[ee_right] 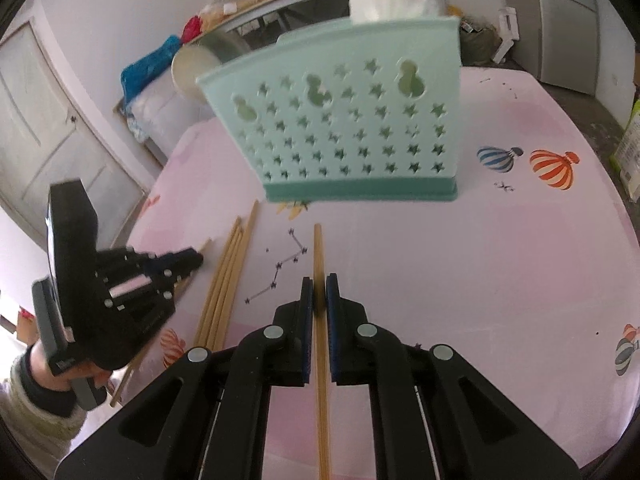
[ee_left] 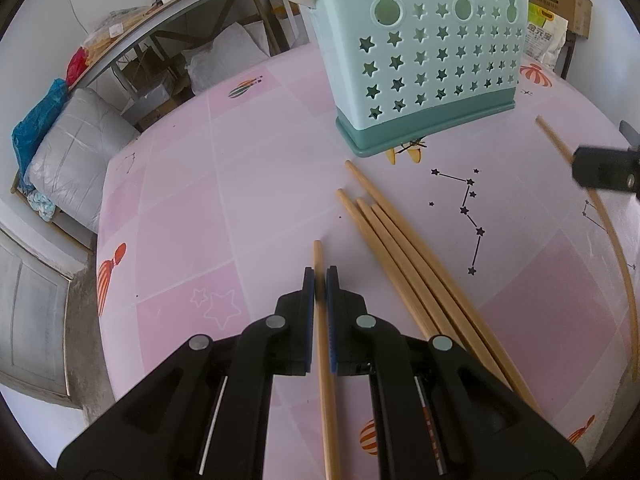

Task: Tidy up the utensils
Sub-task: 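Lift the held chopsticks with both tools toward the green holder, then lower the chopstick into the holder with the left tool and open it, then lower the chopstick into the holder with the right tool and open it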

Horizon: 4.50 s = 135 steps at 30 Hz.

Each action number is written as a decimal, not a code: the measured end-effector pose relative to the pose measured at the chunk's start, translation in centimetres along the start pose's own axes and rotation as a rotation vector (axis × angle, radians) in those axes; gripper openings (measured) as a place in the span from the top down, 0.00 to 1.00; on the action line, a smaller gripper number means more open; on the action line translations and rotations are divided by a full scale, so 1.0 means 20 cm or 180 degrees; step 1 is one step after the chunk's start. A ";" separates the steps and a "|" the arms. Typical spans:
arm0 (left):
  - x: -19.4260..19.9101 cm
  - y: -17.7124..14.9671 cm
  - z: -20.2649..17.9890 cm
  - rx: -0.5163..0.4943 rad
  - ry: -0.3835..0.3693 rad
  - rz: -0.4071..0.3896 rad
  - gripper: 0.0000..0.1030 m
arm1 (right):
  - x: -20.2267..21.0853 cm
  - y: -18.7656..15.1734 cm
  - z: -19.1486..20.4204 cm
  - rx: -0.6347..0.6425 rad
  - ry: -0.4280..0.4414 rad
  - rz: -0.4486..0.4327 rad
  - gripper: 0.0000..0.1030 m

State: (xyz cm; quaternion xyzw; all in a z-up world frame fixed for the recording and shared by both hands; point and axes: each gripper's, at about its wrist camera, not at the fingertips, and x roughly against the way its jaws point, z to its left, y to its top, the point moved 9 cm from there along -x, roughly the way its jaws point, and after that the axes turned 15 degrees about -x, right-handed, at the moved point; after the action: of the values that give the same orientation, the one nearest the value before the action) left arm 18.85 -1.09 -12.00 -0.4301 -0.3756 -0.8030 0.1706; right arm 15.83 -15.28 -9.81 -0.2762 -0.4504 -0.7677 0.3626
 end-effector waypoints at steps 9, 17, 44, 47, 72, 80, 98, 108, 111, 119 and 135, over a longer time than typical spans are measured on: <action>0.00 0.00 0.00 0.0005 0.0000 -0.0001 0.96 | 0.04 0.05 0.00 -0.0070 0.0042 -0.0088 0.93; 0.00 0.00 0.00 0.0006 -0.0002 0.0002 0.96 | 0.03 0.04 0.00 -0.0054 0.0048 -0.0065 0.93; 0.28 0.12 0.34 0.0840 -0.0365 -0.0764 0.96 | 0.12 0.10 -0.01 -0.0135 0.0103 -0.0252 0.93; 0.44 0.16 0.44 0.1050 -0.0459 -0.1109 0.96 | 0.14 0.12 0.00 -0.0134 0.0127 -0.0307 0.93; 1.18 1.01 0.69 0.1421 -0.0521 -0.3122 0.96 | 0.22 0.18 -0.02 -0.0217 0.0194 -0.0484 0.93; 0.81 1.12 0.50 0.1233 -0.0365 -0.2770 0.96 | 0.23 0.19 -0.04 -0.0261 0.0251 -0.0490 0.93; 0.77 0.71 0.38 0.1024 -0.0219 -0.2373 0.56 | 0.29 0.18 -0.07 -0.0358 0.0233 -0.0604 0.93; 0.52 0.32 0.20 0.0925 -0.0577 -0.1644 0.27 | 0.58 0.31 -0.03 -0.0388 0.0382 -0.1090 0.93; 0.44 0.21 0.15 0.0983 -0.0596 -0.1487 0.17 | 0.72 0.41 0.00 -0.0385 0.0487 -0.1353 0.94; 0.37 0.13 0.13 0.0993 -0.0481 -0.1376 0.10 | 0.98 0.73 0.18 -0.0233 0.0757 -0.1833 0.94; 0.32 0.13 0.06 0.0898 -0.0517 -0.1309 0.08 | 0.73 1.10 0.31 -0.0237 0.0657 -0.2078 0.94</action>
State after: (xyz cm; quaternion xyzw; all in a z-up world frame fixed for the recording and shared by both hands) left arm 17.48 -1.62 -5.06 -0.3797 -0.5759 -0.7233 0.0313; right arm 25.59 -21.47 14.60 -0.0514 -0.4476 -0.8830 0.1312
